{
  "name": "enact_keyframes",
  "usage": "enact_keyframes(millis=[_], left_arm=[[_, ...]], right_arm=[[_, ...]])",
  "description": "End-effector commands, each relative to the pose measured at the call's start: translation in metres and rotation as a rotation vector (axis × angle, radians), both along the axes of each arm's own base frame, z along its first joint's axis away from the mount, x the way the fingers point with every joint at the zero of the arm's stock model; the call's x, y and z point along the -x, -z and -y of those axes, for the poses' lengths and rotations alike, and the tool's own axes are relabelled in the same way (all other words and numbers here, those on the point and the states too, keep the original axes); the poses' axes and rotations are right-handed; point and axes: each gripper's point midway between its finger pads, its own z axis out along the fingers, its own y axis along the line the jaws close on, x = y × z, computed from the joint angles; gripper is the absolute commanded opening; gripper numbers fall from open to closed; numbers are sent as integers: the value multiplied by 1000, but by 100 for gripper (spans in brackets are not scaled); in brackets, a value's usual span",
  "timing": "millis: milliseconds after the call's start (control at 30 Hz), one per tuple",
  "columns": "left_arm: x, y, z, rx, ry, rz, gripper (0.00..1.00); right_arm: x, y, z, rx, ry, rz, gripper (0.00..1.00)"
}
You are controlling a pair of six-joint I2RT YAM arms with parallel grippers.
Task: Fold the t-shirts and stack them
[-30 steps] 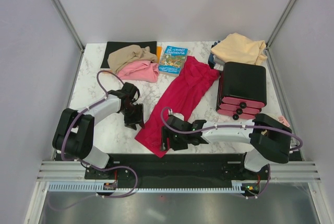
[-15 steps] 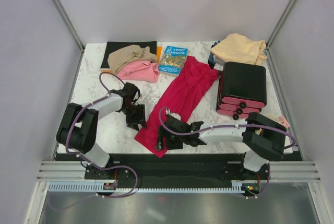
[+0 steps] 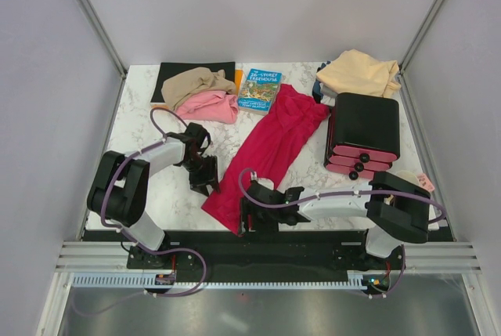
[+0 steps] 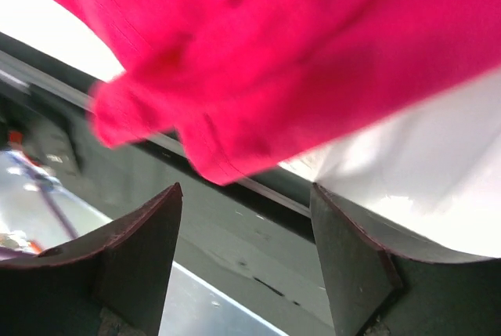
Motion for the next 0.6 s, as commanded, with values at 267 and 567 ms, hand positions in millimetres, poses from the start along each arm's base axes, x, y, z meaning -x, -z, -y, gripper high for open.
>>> enact_keyframes(millis=[267,567], left_arm=[[7,20,-1,-7,14,-33,47],[6,22,-1,-8,13,-36,47]], right_arm=[[4,26,9,156,15,21,73],[-1,-17,-7,55,-1,63,73]])
